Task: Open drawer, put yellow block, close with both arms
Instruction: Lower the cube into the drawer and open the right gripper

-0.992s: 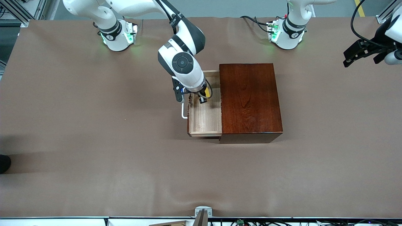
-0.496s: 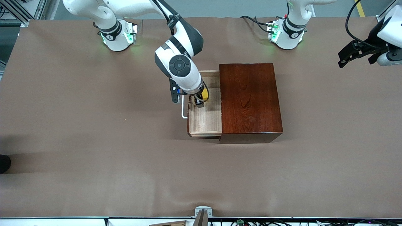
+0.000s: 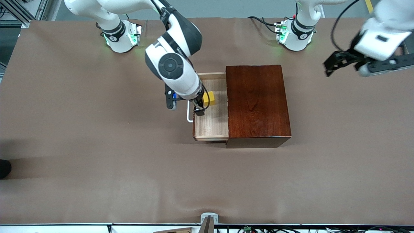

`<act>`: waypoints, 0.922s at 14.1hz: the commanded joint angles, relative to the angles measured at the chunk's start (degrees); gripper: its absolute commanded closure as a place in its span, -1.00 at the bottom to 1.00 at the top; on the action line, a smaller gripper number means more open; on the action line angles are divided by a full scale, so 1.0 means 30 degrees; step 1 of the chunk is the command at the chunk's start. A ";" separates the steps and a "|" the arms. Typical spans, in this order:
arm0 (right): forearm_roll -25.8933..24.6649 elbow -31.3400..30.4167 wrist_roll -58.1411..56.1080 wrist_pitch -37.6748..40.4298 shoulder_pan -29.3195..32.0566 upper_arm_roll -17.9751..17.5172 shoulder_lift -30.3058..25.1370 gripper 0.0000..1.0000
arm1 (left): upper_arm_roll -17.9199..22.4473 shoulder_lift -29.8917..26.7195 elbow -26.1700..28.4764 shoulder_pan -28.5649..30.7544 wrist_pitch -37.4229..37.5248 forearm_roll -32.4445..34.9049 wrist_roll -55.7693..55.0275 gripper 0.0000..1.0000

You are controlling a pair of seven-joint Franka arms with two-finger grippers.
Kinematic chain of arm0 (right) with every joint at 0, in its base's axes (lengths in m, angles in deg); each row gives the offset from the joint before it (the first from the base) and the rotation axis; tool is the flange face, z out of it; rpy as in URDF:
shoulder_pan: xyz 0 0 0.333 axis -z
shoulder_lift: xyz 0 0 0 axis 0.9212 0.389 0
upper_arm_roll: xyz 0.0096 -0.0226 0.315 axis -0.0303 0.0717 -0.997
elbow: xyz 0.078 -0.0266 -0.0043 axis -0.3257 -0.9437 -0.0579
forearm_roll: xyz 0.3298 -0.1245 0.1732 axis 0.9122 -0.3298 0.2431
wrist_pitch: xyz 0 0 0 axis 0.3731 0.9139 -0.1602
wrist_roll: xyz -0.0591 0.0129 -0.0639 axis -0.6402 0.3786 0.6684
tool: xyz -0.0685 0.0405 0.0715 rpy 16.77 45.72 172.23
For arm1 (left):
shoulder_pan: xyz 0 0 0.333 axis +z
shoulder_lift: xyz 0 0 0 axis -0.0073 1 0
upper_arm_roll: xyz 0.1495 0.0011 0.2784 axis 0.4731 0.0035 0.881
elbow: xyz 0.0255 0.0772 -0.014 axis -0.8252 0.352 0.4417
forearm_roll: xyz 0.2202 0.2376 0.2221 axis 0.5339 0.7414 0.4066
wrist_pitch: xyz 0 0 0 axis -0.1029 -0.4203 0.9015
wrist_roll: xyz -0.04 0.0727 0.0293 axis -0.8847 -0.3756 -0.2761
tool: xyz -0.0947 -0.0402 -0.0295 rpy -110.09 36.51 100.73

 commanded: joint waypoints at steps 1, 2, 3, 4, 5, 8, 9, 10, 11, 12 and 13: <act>-0.0587 0.0399 0.0157 0.0823 0.0641 -0.0191 -0.0260 -1.00 | -0.1769 0.1720 -0.1494 0.0010 0.0012 -0.0296 -0.3030 -1.00; -0.1577 0.0399 0.0127 0.1116 0.0702 -0.0220 -0.0638 -1.00 | -0.2530 0.2392 -0.1874 -0.0077 -0.0104 -0.0267 -0.4348 -1.00; -0.2573 0.0428 -0.0250 0.1322 0.0760 -0.0250 -0.0758 -1.00 | -0.3118 0.3066 -0.2254 -0.0194 -0.0396 -0.0209 -0.5521 -1.00; -0.3018 0.0428 -0.1327 0.1498 0.0761 -0.0250 -0.0817 -1.00 | -0.3530 0.3624 -0.2374 -0.0456 -0.0776 -0.0179 -0.6635 -1.00; -0.3080 0.0428 -0.2121 0.2138 0.0790 -0.0192 -0.0875 -1.00 | -0.3621 0.3978 -0.2462 -0.0894 -0.1243 -0.0150 -0.7430 -1.00; -0.2877 0.1245 -0.4202 0.3429 0.2395 -0.0366 -0.1372 -1.00 | -0.3592 0.5235 -0.2841 -0.2387 -0.2387 0.0055 -0.9306 -1.00; -0.2818 0.1712 -0.5137 0.4187 0.2923 -0.0454 -0.1374 -1.00 | -0.3592 0.5850 -0.3279 -0.3060 -0.2565 0.0259 -1.0154 -1.00; -0.2788 0.2181 -0.6394 0.4775 0.3219 -0.0455 -0.1374 -1.00 | -0.3592 0.6610 -0.3893 -0.3646 -0.2653 0.0638 -1.1061 -1.00; -0.2817 0.2389 -0.7305 0.5216 0.3396 -0.0310 -0.1403 -1.00 | -0.3592 0.7285 -0.4450 -0.4261 -0.2654 0.1164 -1.1911 -1.00; -0.2817 0.2449 -0.7808 0.5452 0.3746 -0.0279 -0.1461 -1.00 | -0.3534 0.7901 -0.4919 -0.4906 -0.2712 0.1546 -1.2732 -1.00; -0.2701 0.2450 -0.8393 0.5484 0.4358 -0.0366 -0.1665 -1.00 | -0.3418 0.8545 -0.5446 -0.5550 -0.3119 0.1724 -1.3494 -1.00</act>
